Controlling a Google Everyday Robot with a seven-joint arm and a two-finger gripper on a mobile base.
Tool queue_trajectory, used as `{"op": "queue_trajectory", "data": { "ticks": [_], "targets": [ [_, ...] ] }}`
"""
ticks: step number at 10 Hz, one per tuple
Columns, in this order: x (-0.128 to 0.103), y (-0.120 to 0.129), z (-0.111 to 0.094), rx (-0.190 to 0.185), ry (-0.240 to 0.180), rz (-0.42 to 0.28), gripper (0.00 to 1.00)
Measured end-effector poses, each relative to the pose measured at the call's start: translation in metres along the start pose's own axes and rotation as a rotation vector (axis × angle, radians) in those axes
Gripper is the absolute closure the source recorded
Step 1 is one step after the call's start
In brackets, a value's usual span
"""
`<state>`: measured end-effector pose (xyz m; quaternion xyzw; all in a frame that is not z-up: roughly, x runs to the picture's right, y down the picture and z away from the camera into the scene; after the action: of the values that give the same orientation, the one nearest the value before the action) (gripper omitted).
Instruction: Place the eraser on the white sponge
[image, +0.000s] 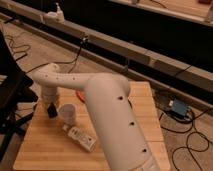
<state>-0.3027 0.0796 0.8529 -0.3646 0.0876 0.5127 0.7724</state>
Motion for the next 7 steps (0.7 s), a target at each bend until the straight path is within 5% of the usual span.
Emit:
{"op": "queue_trajectory", "data": {
  "ticks": [3, 7],
  "targets": [
    [-0.032, -0.037, -0.071, -0.038, -0.116, 0.074, 1.00],
    [-0.025, -0.151, -0.170, 0.001, -0.184, 0.231, 1.00]
  ]
}}
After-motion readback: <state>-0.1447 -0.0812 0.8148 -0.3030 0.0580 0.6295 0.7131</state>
